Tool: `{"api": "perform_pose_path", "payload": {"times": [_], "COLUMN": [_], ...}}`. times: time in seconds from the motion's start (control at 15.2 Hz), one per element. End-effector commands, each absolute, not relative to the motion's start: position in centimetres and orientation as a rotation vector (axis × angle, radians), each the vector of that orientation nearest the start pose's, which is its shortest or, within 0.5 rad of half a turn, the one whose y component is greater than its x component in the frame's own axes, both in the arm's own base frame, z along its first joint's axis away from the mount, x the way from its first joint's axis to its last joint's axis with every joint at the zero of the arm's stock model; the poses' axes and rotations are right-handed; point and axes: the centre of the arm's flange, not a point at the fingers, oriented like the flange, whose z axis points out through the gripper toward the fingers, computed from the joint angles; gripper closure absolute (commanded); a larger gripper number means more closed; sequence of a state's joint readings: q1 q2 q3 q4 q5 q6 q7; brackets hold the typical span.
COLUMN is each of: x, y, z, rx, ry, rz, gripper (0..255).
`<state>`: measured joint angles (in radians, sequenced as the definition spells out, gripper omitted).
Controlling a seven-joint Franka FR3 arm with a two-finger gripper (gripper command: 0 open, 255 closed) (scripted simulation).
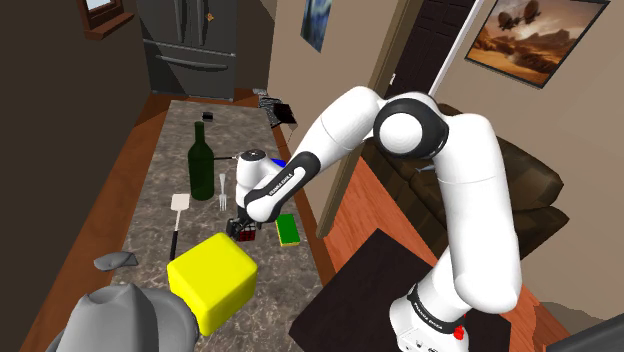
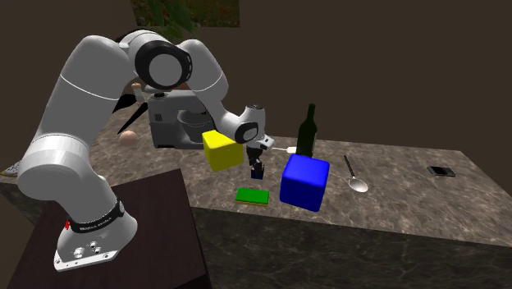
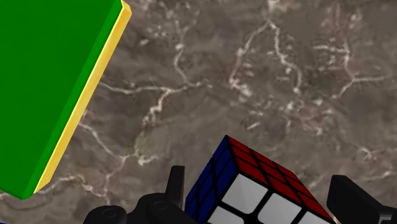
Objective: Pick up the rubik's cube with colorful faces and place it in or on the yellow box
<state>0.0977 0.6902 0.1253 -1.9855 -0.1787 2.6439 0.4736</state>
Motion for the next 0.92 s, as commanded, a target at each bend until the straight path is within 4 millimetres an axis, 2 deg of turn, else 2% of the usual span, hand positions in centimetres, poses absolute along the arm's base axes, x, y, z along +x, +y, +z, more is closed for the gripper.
{"api": "perform_pose_path", "payload": {"times": [0.0,0.26,0.33,0.86], "x": [58.04,58.04,58.04,58.04], "y": [13.67,13.67,13.67,13.67], "z": [11.08,11.09,11.09,11.08], "rx": [-3.146,-3.146,-3.146,-3.146], "ry": [0.189,0.189,0.189,0.189], "rz": [0.030,0.030,0.030,0.030], "gripper": [0,0,255,255]}}
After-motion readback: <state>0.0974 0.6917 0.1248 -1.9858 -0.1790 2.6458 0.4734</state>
